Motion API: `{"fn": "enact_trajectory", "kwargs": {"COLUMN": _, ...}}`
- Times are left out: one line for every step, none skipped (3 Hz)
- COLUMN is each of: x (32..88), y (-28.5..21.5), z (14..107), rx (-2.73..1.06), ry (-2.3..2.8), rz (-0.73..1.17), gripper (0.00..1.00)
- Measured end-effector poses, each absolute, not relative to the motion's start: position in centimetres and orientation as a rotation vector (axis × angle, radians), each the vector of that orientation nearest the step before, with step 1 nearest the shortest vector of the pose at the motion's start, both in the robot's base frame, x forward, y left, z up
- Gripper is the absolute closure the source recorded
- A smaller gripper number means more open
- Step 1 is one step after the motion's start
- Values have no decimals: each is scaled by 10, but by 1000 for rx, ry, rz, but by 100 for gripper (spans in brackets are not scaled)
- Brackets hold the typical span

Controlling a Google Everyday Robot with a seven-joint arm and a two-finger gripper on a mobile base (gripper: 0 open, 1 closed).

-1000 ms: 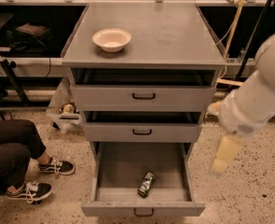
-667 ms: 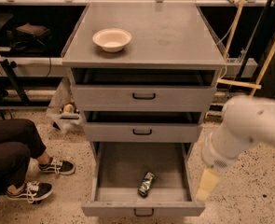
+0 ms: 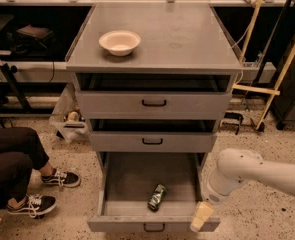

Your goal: Pick green can from bottom drawer and place on counter

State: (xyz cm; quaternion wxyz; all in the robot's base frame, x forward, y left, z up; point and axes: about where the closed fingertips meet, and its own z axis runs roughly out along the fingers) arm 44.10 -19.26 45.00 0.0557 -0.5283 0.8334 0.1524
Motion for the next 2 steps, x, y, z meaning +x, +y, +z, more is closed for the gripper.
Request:
{"fn": "enact_trajectory", "kwargs": {"x": 459, "y": -191, "z": 407, "rx": -1487, "ry": 2536, "rz": 533, "gripper": 0}}
{"fn": "enact_trajectory", "kwargs": {"x": 472, "y": -189, "z": 395, "rx": -1419, "ry": 2513, "rz": 572, "gripper": 0}}
